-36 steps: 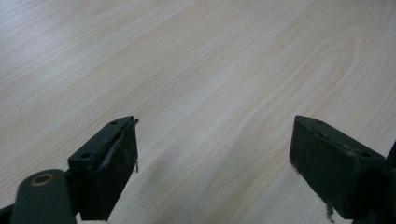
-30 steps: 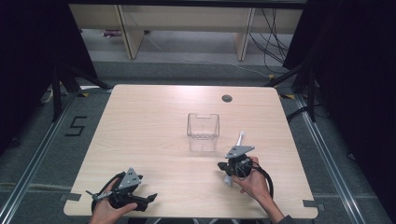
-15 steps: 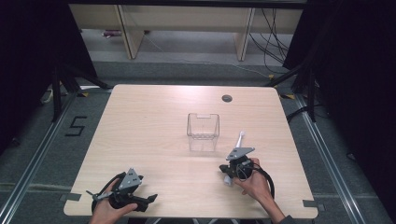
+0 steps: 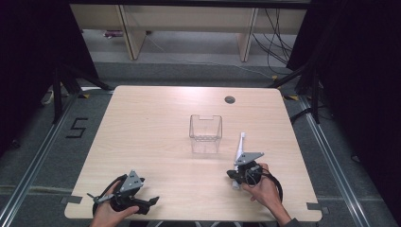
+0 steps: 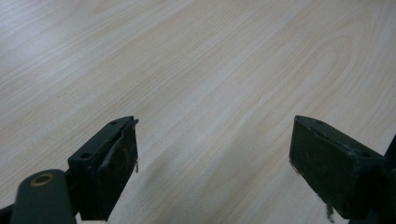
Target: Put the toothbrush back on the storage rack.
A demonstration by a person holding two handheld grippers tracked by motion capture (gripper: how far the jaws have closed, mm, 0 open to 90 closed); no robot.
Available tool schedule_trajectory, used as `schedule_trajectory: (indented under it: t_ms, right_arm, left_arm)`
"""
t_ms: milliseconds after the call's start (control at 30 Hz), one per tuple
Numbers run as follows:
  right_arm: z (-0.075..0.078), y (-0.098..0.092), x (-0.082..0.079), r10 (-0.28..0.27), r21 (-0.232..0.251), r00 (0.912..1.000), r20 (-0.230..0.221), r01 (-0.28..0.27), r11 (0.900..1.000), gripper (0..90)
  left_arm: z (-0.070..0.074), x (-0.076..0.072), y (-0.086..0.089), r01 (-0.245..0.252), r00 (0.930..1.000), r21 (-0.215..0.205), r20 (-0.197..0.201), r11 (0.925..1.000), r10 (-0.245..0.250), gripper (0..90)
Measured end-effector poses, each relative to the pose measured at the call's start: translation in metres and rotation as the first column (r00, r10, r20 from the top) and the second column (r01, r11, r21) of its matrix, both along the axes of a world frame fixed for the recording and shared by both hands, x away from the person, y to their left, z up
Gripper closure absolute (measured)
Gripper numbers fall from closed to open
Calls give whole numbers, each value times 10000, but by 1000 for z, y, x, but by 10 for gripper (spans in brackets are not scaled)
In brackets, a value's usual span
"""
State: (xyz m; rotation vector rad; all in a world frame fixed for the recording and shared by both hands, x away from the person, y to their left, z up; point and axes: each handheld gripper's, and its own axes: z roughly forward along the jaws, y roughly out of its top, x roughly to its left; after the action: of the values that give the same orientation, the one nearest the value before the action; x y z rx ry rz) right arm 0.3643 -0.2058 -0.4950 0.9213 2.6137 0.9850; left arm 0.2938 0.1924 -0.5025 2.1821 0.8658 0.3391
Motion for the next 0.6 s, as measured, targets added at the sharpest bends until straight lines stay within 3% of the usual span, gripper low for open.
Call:
schedule_trajectory:
  t_ms: [133, 167, 300, 333, 467, 500, 533, 600]
  right_arm:
    - [1, -6, -1, 137, -52, 9998, -176, -138, 9999, 896]
    - [0, -7, -3, -91, 39, 9999, -86, 92, 10000, 894]
    - [0, -14, -3, -94, 105, 9999, -65, 94, 9999, 893]
    - [2, -17, -4, -147, 5, 9996, -257, 147, 9999, 893]
    - [2, -24, -5, -214, 79, 9995, -220, 216, 9997, 890]
    - [1, -25, -5, -346, 136, 9994, 0, 346, 9993, 888]
    - [1, -26, -6, -369, 247, 9991, -221, 374, 9990, 888]
    - [1, -29, -6, -403, 214, 9991, -119, 406, 9989, 888]
  left_arm:
    - [0, 0, 0, -2, 10000, 12, -4, 10000, 2, 147]
    - [0, 0, 0, 7, 10000, 26, -6, 10000, -7, 147]
    - [-1, 1, 1, -80, 10000, 108, 22, 9999, 80, 147]
    - [-1, 1, 1, -82, 10000, 99, 20, 9999, 82, 147]
    - [-1, 0, 0, -71, 10000, -44, 13, 10000, 71, 147]
    - [-1, 0, 0, -51, 10000, 66, 35, 10000, 51, 147]
    - [-1, 1, 0, -84, 10000, 93, 31, 9999, 84, 147]
    - [-1, 1, 1, -82, 10000, 96, 26, 9999, 82, 147]
